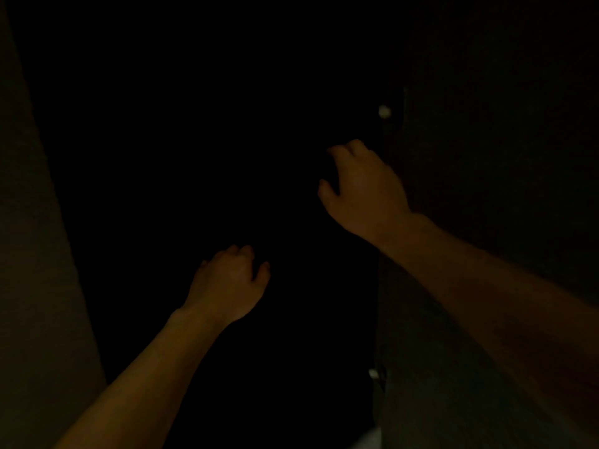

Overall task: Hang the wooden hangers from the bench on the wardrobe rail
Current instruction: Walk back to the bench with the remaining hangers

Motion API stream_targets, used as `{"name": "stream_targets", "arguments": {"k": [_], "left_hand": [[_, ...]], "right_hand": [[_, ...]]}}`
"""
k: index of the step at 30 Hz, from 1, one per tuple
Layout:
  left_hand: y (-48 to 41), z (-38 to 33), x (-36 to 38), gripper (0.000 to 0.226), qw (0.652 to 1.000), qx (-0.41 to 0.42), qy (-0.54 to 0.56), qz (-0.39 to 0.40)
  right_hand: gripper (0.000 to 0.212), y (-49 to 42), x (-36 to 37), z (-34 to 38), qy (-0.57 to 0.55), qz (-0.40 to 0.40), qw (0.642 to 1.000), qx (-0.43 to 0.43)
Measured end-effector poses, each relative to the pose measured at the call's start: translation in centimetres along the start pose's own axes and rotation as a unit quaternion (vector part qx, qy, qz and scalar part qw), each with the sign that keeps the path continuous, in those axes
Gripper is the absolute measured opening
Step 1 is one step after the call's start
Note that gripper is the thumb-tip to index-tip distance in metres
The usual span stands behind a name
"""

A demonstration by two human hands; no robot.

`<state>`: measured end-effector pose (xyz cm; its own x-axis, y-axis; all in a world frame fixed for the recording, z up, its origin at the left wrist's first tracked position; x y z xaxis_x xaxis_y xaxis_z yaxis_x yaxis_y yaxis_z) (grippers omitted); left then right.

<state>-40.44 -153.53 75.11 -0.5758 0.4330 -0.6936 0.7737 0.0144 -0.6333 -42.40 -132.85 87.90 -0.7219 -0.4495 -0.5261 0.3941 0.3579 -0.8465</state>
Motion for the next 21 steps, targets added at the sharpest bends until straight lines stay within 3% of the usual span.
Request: {"name": "stream_targets", "arguments": {"k": [4,9,14,21], "left_hand": [[8.5,-2.0,8.5,0.040,0.995,0.025,0.073,0.059],[18.1,-7.8,19.6,0.037,0.976,0.091,0.070,0.185],[28.9,-16.0,28.9,0.035,0.928,0.171,0.072,0.324],[42.5,-30.6,36.9,0.021,0.841,0.270,0.117,0.453]], "right_hand": [[0.041,16.3,3.3,-1.1,0.068,0.121,0.987,0.079],[0.043,36.9,3.3,-4.0,0.134,0.310,0.919,0.202],[0.038,53.3,-3.7,-6.1,0.179,0.364,0.857,0.317],[0.032,74.8,-16.0,-8.7,0.239,0.433,0.712,0.497]]}}
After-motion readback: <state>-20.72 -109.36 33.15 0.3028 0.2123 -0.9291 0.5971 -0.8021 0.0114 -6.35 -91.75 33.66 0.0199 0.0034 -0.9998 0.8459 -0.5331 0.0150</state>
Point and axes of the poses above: each hand's wrist, its own y-axis away from the middle knuckle, its own x-axis out of the palm, z = x × y, the point moved 9 cm from there along -y, towards the middle knuckle, and after that the axes turned 14 degrees about y, right-handed, at the moved point
